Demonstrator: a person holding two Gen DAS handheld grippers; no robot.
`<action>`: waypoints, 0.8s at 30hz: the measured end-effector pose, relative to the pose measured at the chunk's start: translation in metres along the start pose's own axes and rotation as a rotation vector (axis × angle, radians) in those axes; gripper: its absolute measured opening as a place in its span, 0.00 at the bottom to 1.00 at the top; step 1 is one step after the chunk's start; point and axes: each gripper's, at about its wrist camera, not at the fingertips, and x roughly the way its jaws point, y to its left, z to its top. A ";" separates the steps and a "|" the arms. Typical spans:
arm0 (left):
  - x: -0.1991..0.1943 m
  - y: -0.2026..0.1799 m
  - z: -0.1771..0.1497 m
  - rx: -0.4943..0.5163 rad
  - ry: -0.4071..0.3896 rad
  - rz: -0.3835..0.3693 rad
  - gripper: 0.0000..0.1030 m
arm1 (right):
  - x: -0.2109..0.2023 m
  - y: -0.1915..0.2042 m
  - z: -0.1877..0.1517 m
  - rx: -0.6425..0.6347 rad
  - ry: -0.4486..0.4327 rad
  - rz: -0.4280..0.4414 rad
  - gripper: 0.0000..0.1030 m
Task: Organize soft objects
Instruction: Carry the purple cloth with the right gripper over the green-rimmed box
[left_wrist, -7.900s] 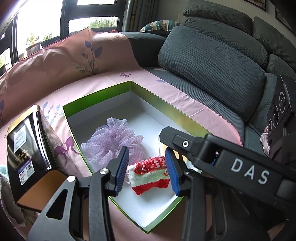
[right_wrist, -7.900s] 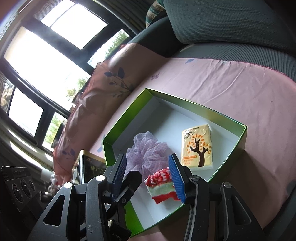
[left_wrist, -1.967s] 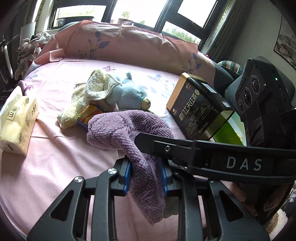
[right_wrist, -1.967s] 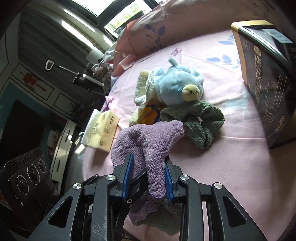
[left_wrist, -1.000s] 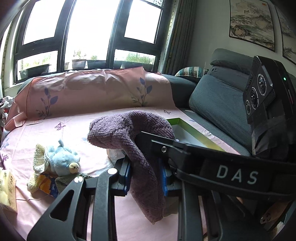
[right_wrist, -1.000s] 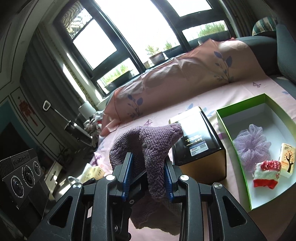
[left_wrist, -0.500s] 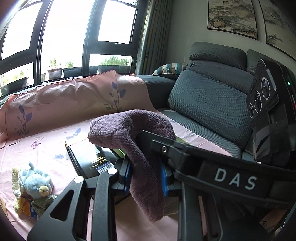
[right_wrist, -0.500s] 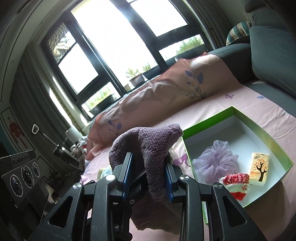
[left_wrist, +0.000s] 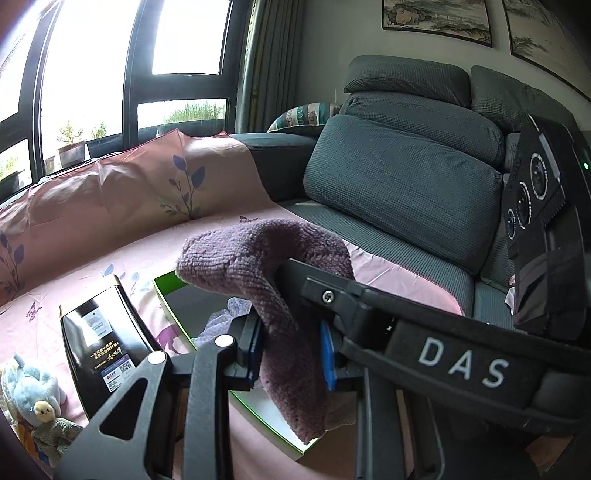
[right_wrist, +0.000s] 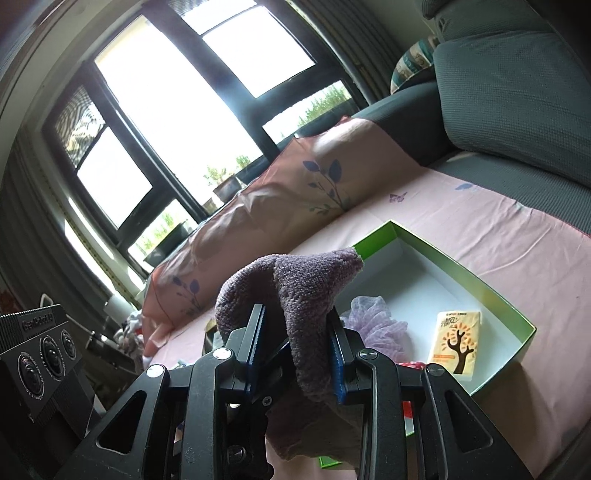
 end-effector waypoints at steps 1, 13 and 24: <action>0.004 -0.002 0.000 0.000 0.006 -0.004 0.22 | 0.000 -0.004 0.001 0.010 -0.002 -0.005 0.32; 0.051 -0.011 0.002 -0.019 0.089 -0.027 0.22 | 0.008 -0.042 0.003 0.096 -0.006 -0.069 0.32; 0.077 -0.014 -0.007 -0.034 0.165 -0.003 0.22 | 0.021 -0.061 0.000 0.139 0.030 -0.142 0.32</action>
